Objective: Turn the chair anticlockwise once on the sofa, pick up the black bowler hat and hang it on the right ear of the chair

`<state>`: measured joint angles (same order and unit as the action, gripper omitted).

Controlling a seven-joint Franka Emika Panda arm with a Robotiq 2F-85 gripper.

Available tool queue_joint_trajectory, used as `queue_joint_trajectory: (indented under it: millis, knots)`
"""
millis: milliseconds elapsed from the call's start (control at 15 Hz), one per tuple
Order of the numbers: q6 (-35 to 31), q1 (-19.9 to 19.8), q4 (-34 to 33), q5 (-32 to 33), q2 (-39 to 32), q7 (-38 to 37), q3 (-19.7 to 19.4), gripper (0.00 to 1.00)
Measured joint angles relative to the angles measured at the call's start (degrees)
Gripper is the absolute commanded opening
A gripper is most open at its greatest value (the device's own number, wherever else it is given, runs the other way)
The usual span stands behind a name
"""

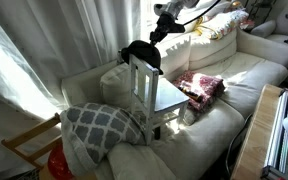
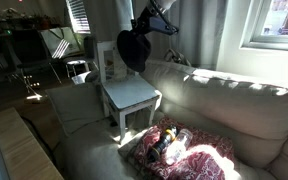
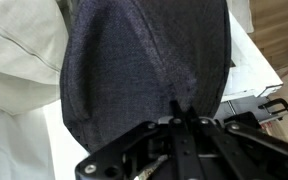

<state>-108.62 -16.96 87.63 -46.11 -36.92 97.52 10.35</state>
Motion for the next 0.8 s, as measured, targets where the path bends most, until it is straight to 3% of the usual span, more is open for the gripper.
queue_joint_trajectory:
  millis: [267, 333, 400, 800]
  knots:
    - [0.12, 1.90, -0.08, 0.22, -0.07, 0.04, -0.90, 0.02]
    - [0.25, 2.24, -0.19, 0.25, -0.13, 0.04, -1.10, 0.32]
    - [0.39, 2.55, -0.32, 0.26, -0.18, 0.04, -1.33, 0.32]
    - [0.96, 3.32, -0.54, 0.32, -0.34, 0.04, -2.03, 0.76]
